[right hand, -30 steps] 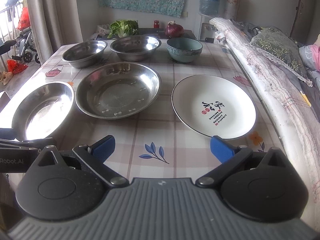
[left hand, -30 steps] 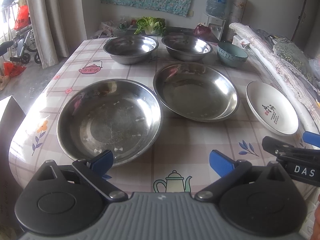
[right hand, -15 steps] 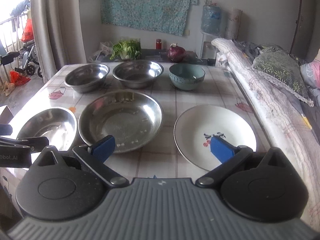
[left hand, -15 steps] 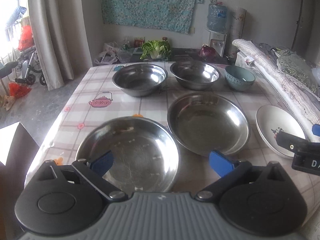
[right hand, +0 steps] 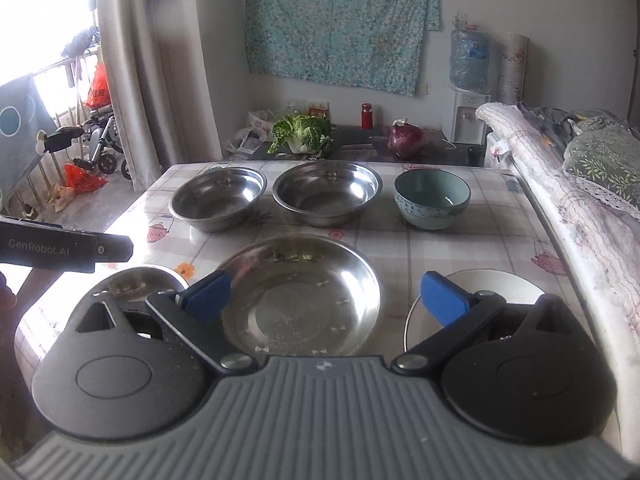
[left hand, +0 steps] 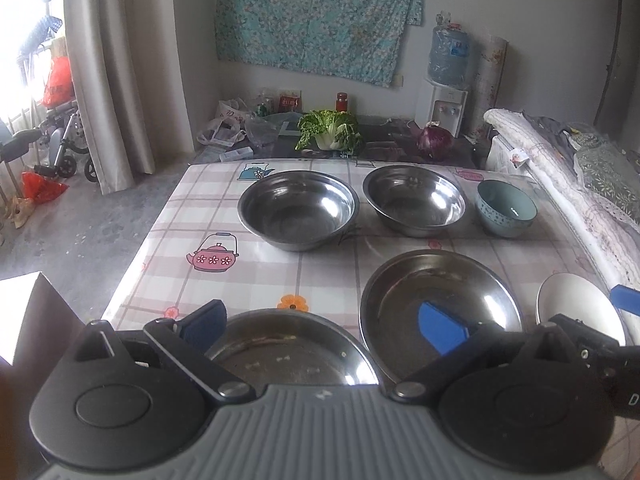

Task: Organize plates and bowls
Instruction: 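Reach the left tool to the large steel bowl and close on its rim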

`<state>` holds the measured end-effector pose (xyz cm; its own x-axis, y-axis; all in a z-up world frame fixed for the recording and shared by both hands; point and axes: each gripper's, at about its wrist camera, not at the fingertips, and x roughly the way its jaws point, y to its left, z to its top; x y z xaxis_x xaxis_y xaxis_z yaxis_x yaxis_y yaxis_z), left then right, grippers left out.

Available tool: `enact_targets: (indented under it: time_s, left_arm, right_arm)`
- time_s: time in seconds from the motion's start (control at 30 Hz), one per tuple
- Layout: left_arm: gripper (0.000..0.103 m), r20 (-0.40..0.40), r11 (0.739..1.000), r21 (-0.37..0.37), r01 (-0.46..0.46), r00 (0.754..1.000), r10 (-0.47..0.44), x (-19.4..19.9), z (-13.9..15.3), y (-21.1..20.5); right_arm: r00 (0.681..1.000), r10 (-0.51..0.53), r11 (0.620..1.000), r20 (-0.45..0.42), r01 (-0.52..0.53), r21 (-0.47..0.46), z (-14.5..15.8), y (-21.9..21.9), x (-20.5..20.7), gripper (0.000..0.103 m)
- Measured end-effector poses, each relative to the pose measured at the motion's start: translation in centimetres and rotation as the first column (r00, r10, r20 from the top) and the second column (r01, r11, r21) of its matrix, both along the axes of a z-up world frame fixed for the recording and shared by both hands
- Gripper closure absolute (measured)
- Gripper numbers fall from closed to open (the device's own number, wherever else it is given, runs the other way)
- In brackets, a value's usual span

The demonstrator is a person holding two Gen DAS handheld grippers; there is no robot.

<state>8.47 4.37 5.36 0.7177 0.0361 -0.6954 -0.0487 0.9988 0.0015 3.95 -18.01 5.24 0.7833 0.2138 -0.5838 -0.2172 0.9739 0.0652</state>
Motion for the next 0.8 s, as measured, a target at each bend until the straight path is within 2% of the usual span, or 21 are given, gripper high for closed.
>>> enact_targets:
  time_s: [0.2,0.37,0.5,0.67,0.73,0.8]
  left_arm:
    - [0.000,0.039,0.999,-0.042,0.006,0.999,-0.004,2.7,-0.4,1.6]
    - [0.001,0.032,1.000,-0.014,-0.003,0.999,0.003,6.1,-1.1,2.9]
    - [0.005,0.031,1.000,0.009,-0.002,1.000,0.001,9.4,-1.6,3.9]
    - [0.017,0.015,1.000,0.030,-0.005,1.000,0.005,14.0,-2.7,5.1]
    - [0.023,-0.004,0.999,0.037,-0.017,1.000,0.018,16.1,-3.3,5.6]
    - [0.035,-0.035,0.998,0.046,-0.030,0.999,0.032,18.0,-4.2,6.0]
  right_arm:
    - [0.999,0.032,0.998,0.001,-0.032,0.050,-0.3,0.3,3.1,0.001]
    - [0.998,0.055,0.992,-0.025,-0.052,0.118,-1.1,1.3,6.7,0.001]
    - [0.997,0.075,0.984,-0.033,-0.069,0.165,-1.7,2.9,9.9,0.002]
    - [0.991,0.122,0.970,-0.063,-0.106,0.217,-2.6,5.7,15.2,0.009]
    - [0.985,0.142,0.963,-0.093,-0.116,0.244,-3.2,6.9,17.6,0.014]
    - [0.977,0.160,0.955,-0.143,-0.117,0.271,-4.2,8.3,20.3,0.024]
